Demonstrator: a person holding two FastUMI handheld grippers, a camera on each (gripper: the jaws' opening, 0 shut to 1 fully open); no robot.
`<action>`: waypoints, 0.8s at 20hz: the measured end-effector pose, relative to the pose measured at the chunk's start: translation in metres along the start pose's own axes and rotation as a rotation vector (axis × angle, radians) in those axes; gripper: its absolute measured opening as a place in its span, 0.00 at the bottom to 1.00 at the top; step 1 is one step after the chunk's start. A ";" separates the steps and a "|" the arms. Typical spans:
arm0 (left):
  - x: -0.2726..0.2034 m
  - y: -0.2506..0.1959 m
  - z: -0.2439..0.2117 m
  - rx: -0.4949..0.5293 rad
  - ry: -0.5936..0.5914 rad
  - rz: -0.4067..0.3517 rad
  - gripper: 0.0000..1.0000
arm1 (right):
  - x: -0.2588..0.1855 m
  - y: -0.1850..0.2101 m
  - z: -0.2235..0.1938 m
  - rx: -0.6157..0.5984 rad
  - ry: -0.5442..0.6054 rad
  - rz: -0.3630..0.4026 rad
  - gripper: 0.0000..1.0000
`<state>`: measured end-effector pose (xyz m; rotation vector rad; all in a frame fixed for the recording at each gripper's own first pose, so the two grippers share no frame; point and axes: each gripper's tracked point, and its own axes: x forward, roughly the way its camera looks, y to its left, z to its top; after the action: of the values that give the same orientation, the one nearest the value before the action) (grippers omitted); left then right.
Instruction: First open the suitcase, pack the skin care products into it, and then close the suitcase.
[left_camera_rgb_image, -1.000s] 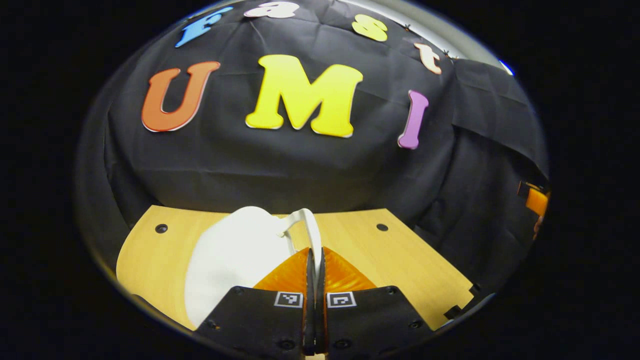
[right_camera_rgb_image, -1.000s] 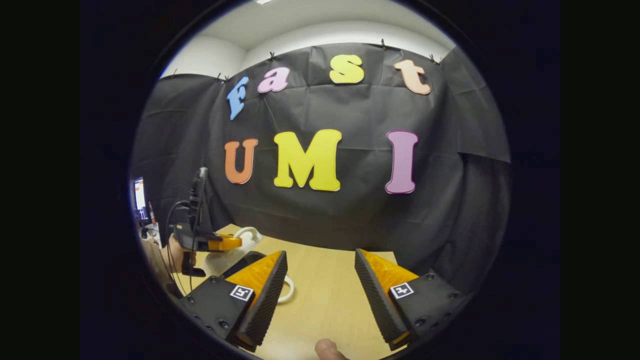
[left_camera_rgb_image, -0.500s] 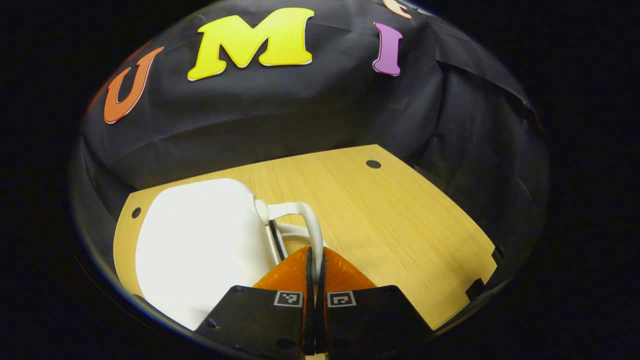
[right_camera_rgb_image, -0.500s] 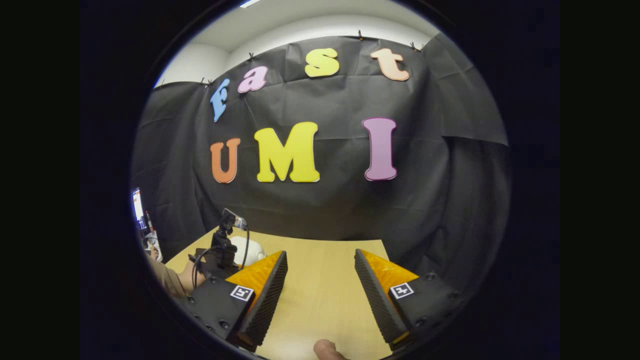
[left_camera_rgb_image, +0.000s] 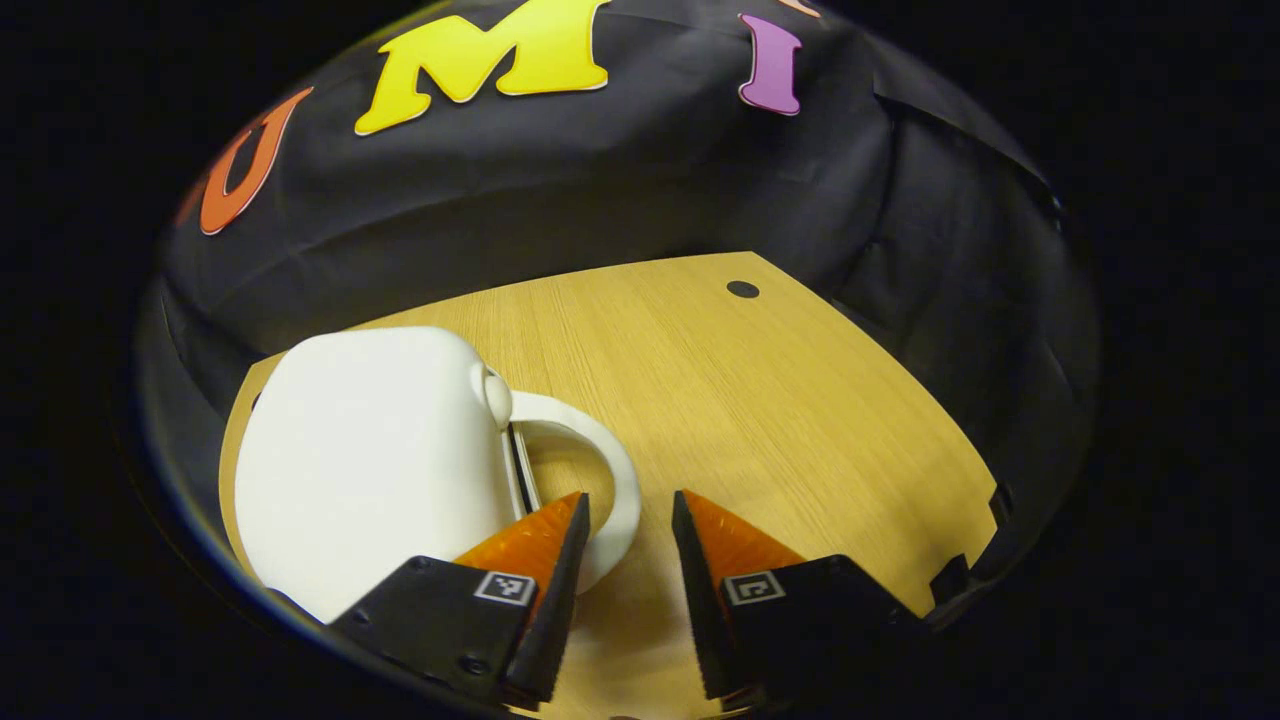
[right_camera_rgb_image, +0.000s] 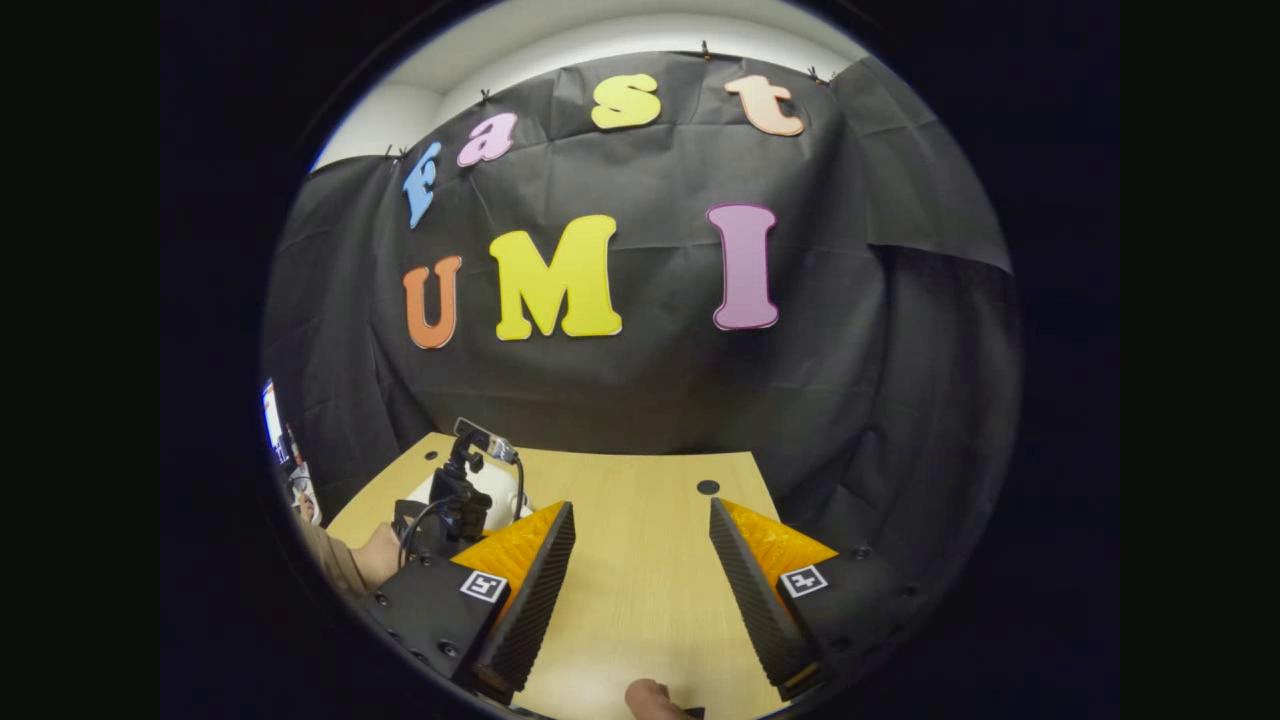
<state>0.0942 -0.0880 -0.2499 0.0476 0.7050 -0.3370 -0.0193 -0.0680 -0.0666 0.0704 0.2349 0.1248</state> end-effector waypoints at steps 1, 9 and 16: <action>-0.005 0.002 0.004 -0.008 -0.012 0.020 0.75 | 0.001 0.003 0.000 -0.007 0.000 0.001 0.80; -0.105 0.059 0.058 -0.073 -0.205 0.194 0.98 | 0.018 0.048 0.009 -0.029 -0.001 0.031 0.80; -0.221 0.114 0.111 -0.140 -0.432 0.311 0.97 | 0.042 0.085 0.036 -0.046 -0.060 -0.002 0.80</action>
<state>0.0440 0.0663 -0.0311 -0.0474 0.2835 0.0056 0.0197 0.0193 -0.0341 0.0284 0.1723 0.1254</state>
